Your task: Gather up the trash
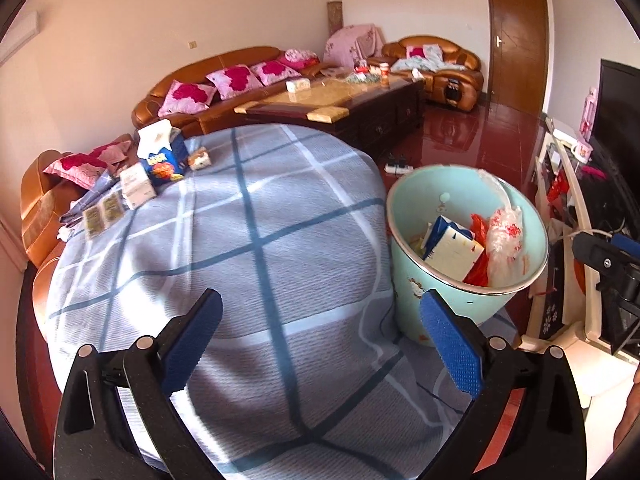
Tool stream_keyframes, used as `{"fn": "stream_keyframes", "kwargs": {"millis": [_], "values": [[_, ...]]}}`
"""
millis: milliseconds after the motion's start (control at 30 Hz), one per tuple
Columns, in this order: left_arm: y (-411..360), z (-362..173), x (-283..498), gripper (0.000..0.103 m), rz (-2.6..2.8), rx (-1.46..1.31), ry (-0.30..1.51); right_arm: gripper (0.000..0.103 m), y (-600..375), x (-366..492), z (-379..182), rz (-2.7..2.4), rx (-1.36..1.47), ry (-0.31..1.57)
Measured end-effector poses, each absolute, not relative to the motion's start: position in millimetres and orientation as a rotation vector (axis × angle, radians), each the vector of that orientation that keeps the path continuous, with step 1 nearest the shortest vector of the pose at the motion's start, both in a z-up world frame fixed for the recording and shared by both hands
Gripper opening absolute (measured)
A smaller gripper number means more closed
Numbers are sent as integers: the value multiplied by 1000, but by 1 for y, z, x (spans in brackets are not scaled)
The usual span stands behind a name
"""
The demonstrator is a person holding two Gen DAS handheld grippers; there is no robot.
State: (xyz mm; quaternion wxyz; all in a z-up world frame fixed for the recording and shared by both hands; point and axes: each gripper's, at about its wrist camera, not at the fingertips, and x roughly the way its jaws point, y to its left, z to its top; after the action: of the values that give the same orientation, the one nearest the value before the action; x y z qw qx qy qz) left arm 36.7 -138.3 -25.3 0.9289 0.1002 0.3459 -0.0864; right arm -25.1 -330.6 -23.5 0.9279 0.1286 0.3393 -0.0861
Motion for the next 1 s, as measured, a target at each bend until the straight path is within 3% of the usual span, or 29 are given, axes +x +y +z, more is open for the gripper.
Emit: {"fn": "stream_keyframes", "kwargs": {"millis": [233, 533, 1000], "values": [[-111, 1, 8, 97, -168, 153, 599, 91, -307, -57, 7, -168, 235, 599], [-103, 36, -21, 97, -204, 94, 432, 96, -296, -100, 53, -200, 230, 341], [-103, 71, -42, 97, -265, -16, 299, 98, -311, -134, 74, -276, 263, 134]]}}
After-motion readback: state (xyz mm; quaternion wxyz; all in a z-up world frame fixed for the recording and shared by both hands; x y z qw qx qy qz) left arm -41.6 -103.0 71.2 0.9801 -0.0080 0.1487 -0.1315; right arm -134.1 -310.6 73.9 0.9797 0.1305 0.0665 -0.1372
